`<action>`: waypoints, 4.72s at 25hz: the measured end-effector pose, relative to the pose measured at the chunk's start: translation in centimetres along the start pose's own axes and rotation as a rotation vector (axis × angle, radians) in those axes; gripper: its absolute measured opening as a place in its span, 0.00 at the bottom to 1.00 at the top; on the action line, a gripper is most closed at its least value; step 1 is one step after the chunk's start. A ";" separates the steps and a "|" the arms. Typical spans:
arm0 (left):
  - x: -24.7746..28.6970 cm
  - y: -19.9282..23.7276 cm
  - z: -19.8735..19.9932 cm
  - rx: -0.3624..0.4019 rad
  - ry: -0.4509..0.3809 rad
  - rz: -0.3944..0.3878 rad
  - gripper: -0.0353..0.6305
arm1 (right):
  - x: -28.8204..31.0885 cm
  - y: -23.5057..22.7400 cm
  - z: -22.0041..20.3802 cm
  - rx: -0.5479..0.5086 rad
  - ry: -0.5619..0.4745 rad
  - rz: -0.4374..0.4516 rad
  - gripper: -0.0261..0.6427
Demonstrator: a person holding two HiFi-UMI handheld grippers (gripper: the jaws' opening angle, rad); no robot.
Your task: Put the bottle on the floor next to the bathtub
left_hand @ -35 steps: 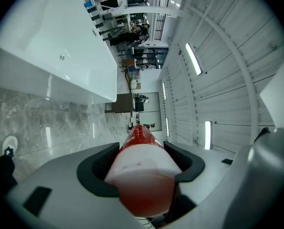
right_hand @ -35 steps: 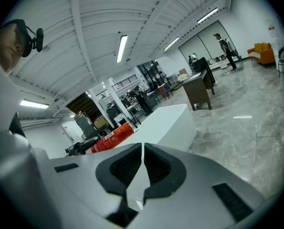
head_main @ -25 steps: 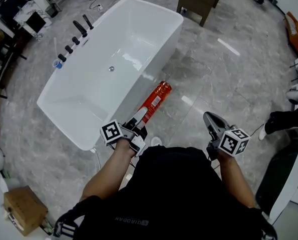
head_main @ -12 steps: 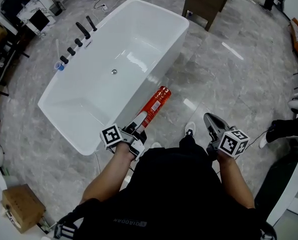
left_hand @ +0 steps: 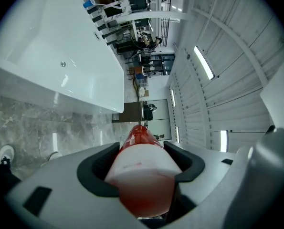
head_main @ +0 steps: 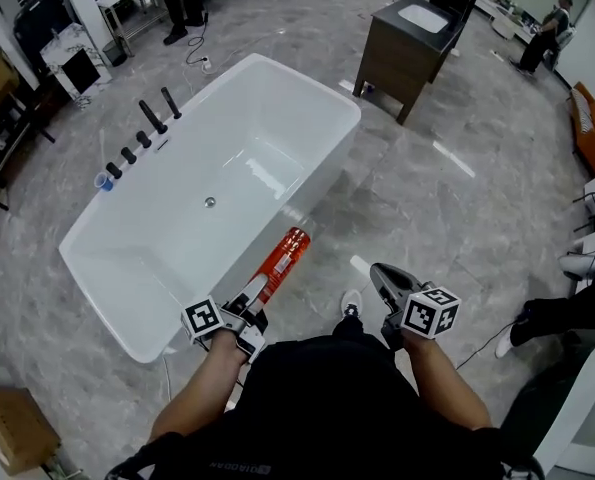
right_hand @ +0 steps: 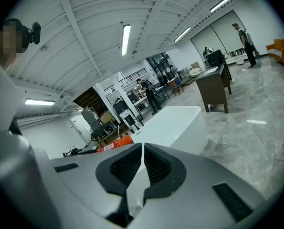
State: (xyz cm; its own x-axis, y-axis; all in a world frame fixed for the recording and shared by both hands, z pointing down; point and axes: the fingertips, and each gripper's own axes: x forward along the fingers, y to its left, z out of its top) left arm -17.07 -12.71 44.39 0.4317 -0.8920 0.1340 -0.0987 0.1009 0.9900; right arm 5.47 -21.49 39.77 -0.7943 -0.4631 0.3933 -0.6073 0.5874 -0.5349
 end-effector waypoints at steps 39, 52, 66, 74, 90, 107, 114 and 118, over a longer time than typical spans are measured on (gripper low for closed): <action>27.0 31.3 2.4 0.042 0.034 0.729 0.50 | 13.1 -30.1 -4.6 0.217 0.370 0.055 0.10; 29.8 51.9 3.0 0.382 0.448 1.025 0.50 | 17.3 -33.4 -14.8 0.339 0.407 0.022 0.10; 32.8 66.1 3.7 0.885 0.977 1.195 0.50 | 19.7 -37.3 -15.9 0.396 0.330 0.034 0.10; 34.5 70.4 3.6 1.043 1.140 1.190 0.50 | 20.6 -39.4 -16.7 0.414 0.311 0.031 0.10; 34.9 73.6 3.1 1.187 1.248 1.159 0.50 | 20.7 -39.4 -18.5 0.422 0.307 0.036 0.10; 33.1 69.2 3.8 1.197 1.310 1.110 0.51 | 19.4 -35.5 -17.8 0.423 0.298 0.025 0.10; 31.1 62.6 4.3 1.194 1.283 1.093 0.51 | 17.7 -31.5 -13.4 0.374 0.283 0.034 0.10; 29.7 57.8 4.0 1.167 1.250 1.061 0.51 | 16.7 -28.6 -10.6 0.353 0.274 0.046 0.10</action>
State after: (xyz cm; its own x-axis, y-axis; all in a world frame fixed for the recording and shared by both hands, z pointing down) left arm -13.56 -35.18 105.40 0.0369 0.1088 0.9934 -0.8852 -0.4578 0.0830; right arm 9.42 -38.94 69.58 -0.8240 -0.2212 0.5216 -0.5666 0.3190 -0.7597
